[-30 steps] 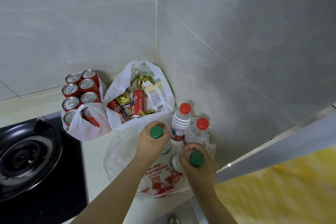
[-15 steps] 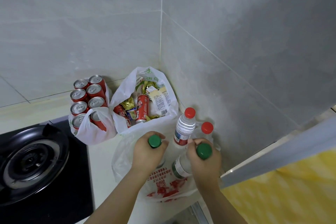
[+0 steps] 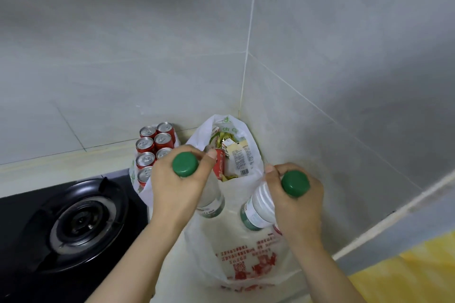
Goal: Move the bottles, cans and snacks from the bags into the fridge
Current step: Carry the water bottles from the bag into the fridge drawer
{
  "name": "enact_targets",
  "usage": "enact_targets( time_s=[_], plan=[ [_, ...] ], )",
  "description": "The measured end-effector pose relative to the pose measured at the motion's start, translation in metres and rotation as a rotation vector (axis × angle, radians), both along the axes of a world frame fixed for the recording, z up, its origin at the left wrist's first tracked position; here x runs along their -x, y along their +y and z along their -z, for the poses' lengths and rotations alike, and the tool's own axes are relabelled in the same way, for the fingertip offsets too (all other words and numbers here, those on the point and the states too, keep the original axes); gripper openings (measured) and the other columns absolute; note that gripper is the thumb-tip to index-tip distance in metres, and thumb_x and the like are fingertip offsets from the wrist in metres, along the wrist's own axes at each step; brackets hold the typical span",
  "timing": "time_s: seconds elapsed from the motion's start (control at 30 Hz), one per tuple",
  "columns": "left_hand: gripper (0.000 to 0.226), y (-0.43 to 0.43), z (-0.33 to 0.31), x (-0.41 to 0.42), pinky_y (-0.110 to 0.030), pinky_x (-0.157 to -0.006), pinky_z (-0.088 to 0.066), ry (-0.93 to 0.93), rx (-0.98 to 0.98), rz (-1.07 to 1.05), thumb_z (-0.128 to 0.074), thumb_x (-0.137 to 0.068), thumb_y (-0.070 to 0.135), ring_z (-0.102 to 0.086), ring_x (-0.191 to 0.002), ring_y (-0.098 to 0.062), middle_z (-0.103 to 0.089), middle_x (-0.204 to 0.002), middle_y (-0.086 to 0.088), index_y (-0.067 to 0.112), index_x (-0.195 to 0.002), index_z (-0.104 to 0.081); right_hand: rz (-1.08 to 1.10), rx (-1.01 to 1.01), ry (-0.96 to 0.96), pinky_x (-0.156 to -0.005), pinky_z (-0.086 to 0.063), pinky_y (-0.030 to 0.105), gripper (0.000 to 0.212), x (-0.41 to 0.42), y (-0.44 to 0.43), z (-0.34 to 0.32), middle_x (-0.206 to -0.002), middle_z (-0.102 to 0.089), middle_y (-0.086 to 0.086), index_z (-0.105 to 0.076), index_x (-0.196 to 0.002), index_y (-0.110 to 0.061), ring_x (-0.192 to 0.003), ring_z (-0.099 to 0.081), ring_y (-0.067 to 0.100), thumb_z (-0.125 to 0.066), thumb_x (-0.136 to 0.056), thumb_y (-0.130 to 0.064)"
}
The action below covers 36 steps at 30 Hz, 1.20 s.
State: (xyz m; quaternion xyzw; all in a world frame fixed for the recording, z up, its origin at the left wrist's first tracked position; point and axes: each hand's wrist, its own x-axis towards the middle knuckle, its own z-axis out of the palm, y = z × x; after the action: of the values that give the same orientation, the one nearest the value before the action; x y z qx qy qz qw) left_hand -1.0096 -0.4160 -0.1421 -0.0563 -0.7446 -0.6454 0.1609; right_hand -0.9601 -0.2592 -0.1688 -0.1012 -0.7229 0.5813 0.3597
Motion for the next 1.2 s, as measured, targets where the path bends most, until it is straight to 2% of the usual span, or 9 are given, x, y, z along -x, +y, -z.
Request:
enact_targets(
  time_s=[0.07,0.13,0.27,0.4,0.53,0.67,0.97,1.1,1.2],
  plan=[
    [0.025,-0.01,-0.017,0.0,-0.014,-0.058,-0.041,0.028,-0.001,-0.032,-0.073,-0.073,0.034,-0.058,-0.061,-0.01,-0.067,-0.063,-0.002,0.013,-0.06,-0.066,-0.036,0.021,0.046,-0.056,-0.047,0.018,0.03,0.007,-0.006,-0.014,-0.057,-0.061,-0.001,-0.061,-0.059,-0.012,-0.054,-0.056,0.009,-0.068,-0.073,-0.038],
    [0.025,-0.016,-0.033,-0.002,-0.018,-0.06,-0.043,0.056,-0.017,-0.053,-0.069,-0.072,0.033,-0.06,-0.062,-0.014,-0.067,-0.061,-0.002,0.013,-0.058,-0.067,-0.085,0.007,0.083,-0.056,-0.047,0.019,0.031,0.015,-0.01,-0.03,-0.056,-0.061,-0.001,-0.061,-0.057,-0.014,-0.053,-0.056,0.013,-0.065,-0.074,-0.04],
    [0.024,-0.023,-0.064,-0.011,-0.021,-0.062,-0.047,0.14,-0.03,-0.145,-0.068,-0.074,0.03,-0.064,-0.065,-0.015,-0.069,-0.06,0.002,0.013,-0.057,-0.066,-0.235,-0.073,0.179,-0.06,-0.045,0.017,0.026,0.037,-0.015,-0.057,-0.056,-0.063,0.002,-0.064,-0.059,-0.009,-0.056,-0.059,0.015,-0.066,-0.08,-0.025],
    [0.025,-0.029,-0.083,-0.021,-0.014,-0.057,-0.045,0.213,0.027,-0.291,-0.068,-0.075,0.03,-0.063,-0.062,-0.014,-0.068,-0.061,-0.002,0.01,-0.058,-0.066,-0.414,-0.099,0.297,-0.057,-0.044,0.027,0.039,0.056,-0.024,-0.084,-0.056,-0.059,0.015,-0.059,-0.059,0.003,-0.056,-0.055,0.027,-0.064,-0.082,-0.028],
    [0.024,-0.042,-0.09,-0.039,-0.012,-0.055,-0.042,0.238,0.071,-0.45,-0.068,-0.074,0.029,-0.059,-0.056,-0.006,-0.068,-0.059,-0.001,0.012,-0.057,-0.065,-0.609,-0.119,0.377,-0.054,-0.042,0.029,0.046,0.067,-0.041,-0.101,-0.054,-0.056,0.017,-0.056,-0.058,0.005,-0.054,-0.052,0.027,-0.062,-0.082,-0.034],
    [0.025,-0.063,-0.096,-0.07,-0.008,-0.057,-0.041,0.246,0.104,-0.608,-0.067,-0.074,0.027,-0.06,-0.057,-0.003,-0.069,-0.06,0.002,0.008,-0.057,-0.065,-0.779,-0.106,0.42,-0.054,-0.041,0.036,0.046,0.065,-0.072,-0.112,-0.054,-0.055,0.022,-0.055,-0.057,0.007,-0.054,-0.051,0.032,-0.062,-0.084,-0.03],
    [0.024,-0.141,-0.114,-0.164,-0.017,-0.058,-0.046,0.311,0.192,-0.927,-0.067,-0.074,0.025,-0.064,-0.059,-0.012,-0.069,-0.06,0.001,0.011,-0.056,-0.064,-1.126,-0.021,0.487,-0.055,-0.039,0.041,0.047,0.021,-0.18,-0.132,-0.054,-0.053,0.025,-0.053,-0.056,0.009,-0.055,-0.05,0.036,-0.063,-0.084,-0.027],
    [0.024,-0.178,-0.121,-0.215,-0.026,-0.059,-0.046,0.344,0.221,-1.064,-0.067,-0.075,0.024,-0.064,-0.06,-0.02,-0.069,-0.058,-0.002,0.014,-0.053,-0.063,-1.269,0.02,0.508,-0.056,-0.039,0.042,0.048,-0.016,-0.235,-0.139,-0.055,-0.052,0.028,-0.052,-0.056,0.012,-0.056,-0.05,0.04,-0.063,-0.085,-0.025],
    [0.025,-0.202,-0.125,-0.258,-0.027,-0.056,-0.046,0.359,0.285,-1.154,-0.068,-0.073,0.032,-0.063,-0.057,-0.022,-0.067,-0.057,-0.002,0.018,-0.053,-0.062,-1.377,0.059,0.519,-0.054,-0.04,0.044,0.051,-0.05,-0.274,-0.145,-0.055,-0.051,0.028,-0.051,-0.056,0.012,-0.055,-0.05,0.041,-0.062,-0.084,-0.03]
  ],
)
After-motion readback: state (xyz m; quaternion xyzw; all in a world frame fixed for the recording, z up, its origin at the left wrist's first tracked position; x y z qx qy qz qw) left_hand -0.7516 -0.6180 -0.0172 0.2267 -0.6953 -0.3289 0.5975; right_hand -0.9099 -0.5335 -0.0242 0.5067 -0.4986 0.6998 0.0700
